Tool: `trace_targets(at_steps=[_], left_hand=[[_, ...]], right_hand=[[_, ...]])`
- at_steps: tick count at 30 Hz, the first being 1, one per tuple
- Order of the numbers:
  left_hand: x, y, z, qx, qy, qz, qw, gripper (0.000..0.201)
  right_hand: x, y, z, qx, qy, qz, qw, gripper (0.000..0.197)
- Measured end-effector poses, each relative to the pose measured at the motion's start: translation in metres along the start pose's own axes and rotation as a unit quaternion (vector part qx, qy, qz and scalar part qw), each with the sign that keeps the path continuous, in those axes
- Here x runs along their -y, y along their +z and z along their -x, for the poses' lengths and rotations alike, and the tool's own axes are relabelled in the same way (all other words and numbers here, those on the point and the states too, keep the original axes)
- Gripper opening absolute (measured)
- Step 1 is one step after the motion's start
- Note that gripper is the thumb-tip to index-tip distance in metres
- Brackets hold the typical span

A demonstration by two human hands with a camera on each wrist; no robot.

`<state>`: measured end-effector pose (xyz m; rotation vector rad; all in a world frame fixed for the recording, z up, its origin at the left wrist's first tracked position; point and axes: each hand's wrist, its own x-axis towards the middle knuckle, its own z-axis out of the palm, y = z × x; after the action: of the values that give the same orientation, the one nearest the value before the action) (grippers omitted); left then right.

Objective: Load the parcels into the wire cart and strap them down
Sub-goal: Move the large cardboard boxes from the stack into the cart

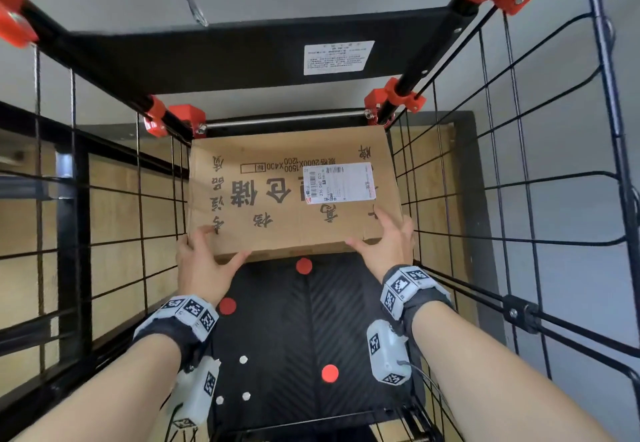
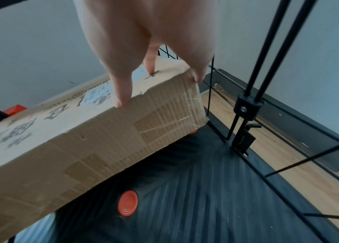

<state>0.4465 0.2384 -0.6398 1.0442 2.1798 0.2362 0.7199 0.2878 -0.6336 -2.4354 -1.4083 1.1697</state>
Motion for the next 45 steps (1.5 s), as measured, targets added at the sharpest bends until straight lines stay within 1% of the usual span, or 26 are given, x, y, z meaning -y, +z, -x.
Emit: trace_targets(at_steps=[3, 6, 8, 10, 12, 15, 18, 20, 22, 26, 31, 35, 38, 41, 45], left_hand=[[0.002, 0.005, -0.007, 0.022, 0.004, -0.01, 1.0, 0.074], [0.002, 0.006, -0.013, 0.042, 0.016, -0.025, 0.999, 0.066], [0.002, 0.006, -0.018, 0.054, 0.021, -0.045, 0.997, 0.062], [0.0, 0.005, -0.025, 0.062, 0.011, -0.053, 0.997, 0.06], [-0.004, 0.003, -0.032, 0.075, -0.014, -0.043, 0.996, 0.059], [-0.005, -0.001, -0.037, 0.1, -0.041, -0.041, 0.993, 0.058], [-0.006, -0.006, -0.031, 0.118, -0.038, -0.047, 0.991, 0.059], [-0.011, -0.01, -0.022, 0.121, -0.039, -0.055, 0.99, 0.059], [-0.022, -0.017, -0.01, 0.118, -0.034, -0.065, 0.99, 0.058], [-0.058, -0.039, 0.024, 0.133, -0.005, -0.089, 0.987, 0.05], [-0.098, -0.079, 0.084, 0.144, 0.06, -0.109, 0.982, 0.039], [-0.113, -0.122, 0.153, 0.108, 0.117, -0.131, 0.979, 0.036], [-0.115, -0.153, 0.208, 0.077, 0.15, -0.138, 0.976, 0.034], [-0.115, -0.187, 0.263, 0.041, 0.176, -0.139, 0.974, 0.03], [-0.11, -0.23, 0.331, -0.01, 0.197, -0.139, 0.97, 0.03]], right_hand=[[-0.006, 0.007, -0.008, 0.007, -0.003, 0.004, 1.0, 0.078], [-0.012, 0.009, -0.013, 0.024, -0.001, 0.015, 1.0, 0.079], [-0.014, 0.009, -0.015, 0.048, 0.011, 0.021, 0.999, 0.081], [-0.015, 0.008, -0.017, 0.08, 0.027, 0.032, 0.996, 0.083], [-0.014, 0.008, -0.019, 0.11, 0.039, 0.044, 0.992, 0.084], [-0.008, 0.006, -0.02, 0.136, 0.055, 0.041, 0.988, 0.083], [-0.001, 0.002, -0.017, 0.124, 0.053, 0.028, 0.99, 0.074], [0.005, -0.002, -0.008, 0.11, 0.038, 0.021, 0.993, 0.063], [0.013, -0.01, 0.005, 0.111, 0.023, 0.024, 0.993, 0.059], [0.034, -0.032, 0.043, 0.113, -0.004, 0.062, 0.992, 0.051], [0.055, -0.067, 0.103, 0.117, -0.053, 0.101, 0.987, 0.051], [0.072, -0.104, 0.168, 0.11, -0.105, 0.135, 0.979, 0.045], [0.081, -0.133, 0.221, 0.103, -0.158, 0.164, 0.968, 0.041], [0.088, -0.158, 0.276, 0.09, -0.204, 0.18, 0.958, 0.039], [0.097, -0.181, 0.345, 0.074, -0.25, 0.202, 0.944, 0.035]])
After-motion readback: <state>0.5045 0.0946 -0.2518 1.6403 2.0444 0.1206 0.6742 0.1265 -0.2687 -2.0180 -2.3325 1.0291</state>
